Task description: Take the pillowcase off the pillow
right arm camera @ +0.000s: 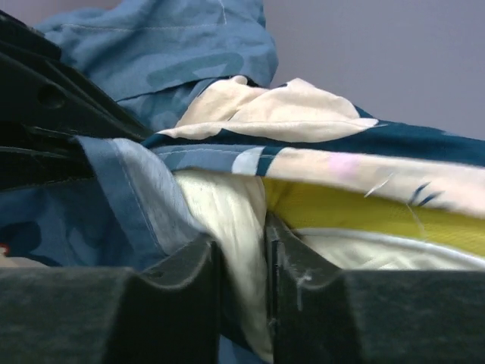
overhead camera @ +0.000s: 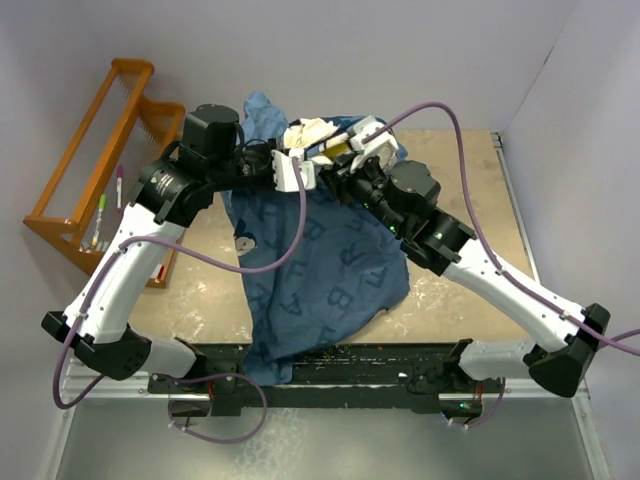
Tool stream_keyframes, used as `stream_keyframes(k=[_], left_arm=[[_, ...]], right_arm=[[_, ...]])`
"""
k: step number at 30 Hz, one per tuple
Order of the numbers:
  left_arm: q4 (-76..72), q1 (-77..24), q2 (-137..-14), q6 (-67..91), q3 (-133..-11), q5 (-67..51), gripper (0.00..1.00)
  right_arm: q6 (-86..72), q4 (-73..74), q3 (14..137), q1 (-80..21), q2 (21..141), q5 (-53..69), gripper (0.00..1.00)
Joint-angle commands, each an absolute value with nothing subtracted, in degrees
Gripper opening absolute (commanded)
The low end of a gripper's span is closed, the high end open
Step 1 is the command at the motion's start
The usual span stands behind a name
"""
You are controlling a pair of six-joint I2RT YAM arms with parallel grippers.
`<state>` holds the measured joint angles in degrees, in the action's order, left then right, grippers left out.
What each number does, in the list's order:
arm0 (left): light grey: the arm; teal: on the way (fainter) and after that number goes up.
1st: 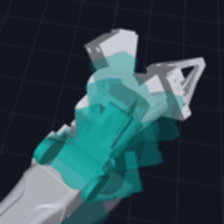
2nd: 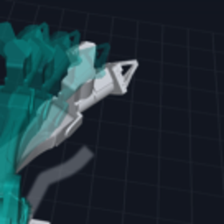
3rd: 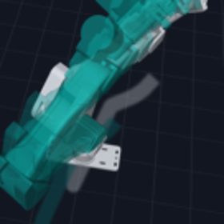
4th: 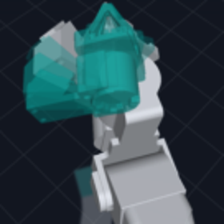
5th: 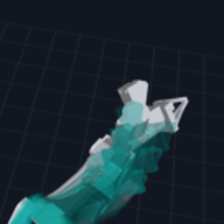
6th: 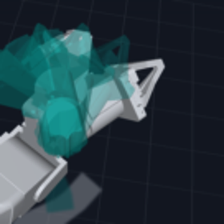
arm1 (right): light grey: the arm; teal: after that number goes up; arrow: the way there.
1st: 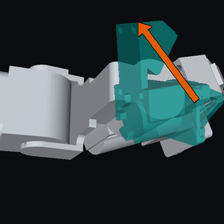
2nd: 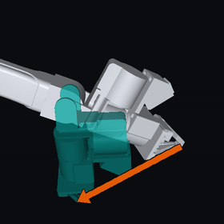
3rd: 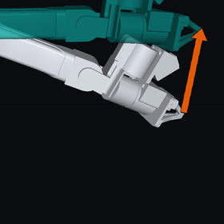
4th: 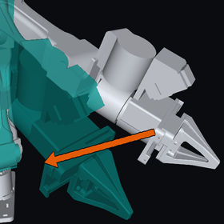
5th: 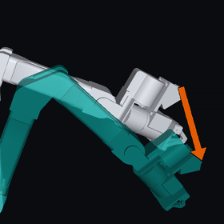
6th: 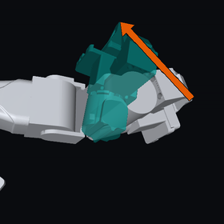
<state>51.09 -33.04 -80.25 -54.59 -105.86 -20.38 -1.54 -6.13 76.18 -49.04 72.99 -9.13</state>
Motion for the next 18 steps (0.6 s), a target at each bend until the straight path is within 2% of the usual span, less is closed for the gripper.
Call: stream_keyframes(k=[1, 3, 5, 11, 18], left_arm=[[51.2, -32.26, -78.85, -54.2, -104.29, -17.64, 0.0], [48.74, -32.26, -76.76, -54.94, -102.66, -17.77, 0.0], [45.35, -32.46, -74.04, -56.8, -99.92, -17.74, 0.0], [29.7, -33.68, -66.6, -62.8, -89.4, -13.18, 0.0], [25.42, -34.99, -62.75, -70.62, -84.73, -13.62, 0.0]], right_arm=[[-10.6, -15.67, 76.95, -45.09, 64.68, -6.1, 0.37], [-17.38, -14.65, 75.55, -39.91, 62.19, -5.1, 0.52], [-21.91, -11.55, 74.91, -36.21, 60.34, -6.73, 0.62], [-30.46, 1.0, 74.94, -33.37, 60.14, -15.47, 0.64], [-33.95, -4.8, 73.1, -32.87, 66.07, -5.89, 0.69]])
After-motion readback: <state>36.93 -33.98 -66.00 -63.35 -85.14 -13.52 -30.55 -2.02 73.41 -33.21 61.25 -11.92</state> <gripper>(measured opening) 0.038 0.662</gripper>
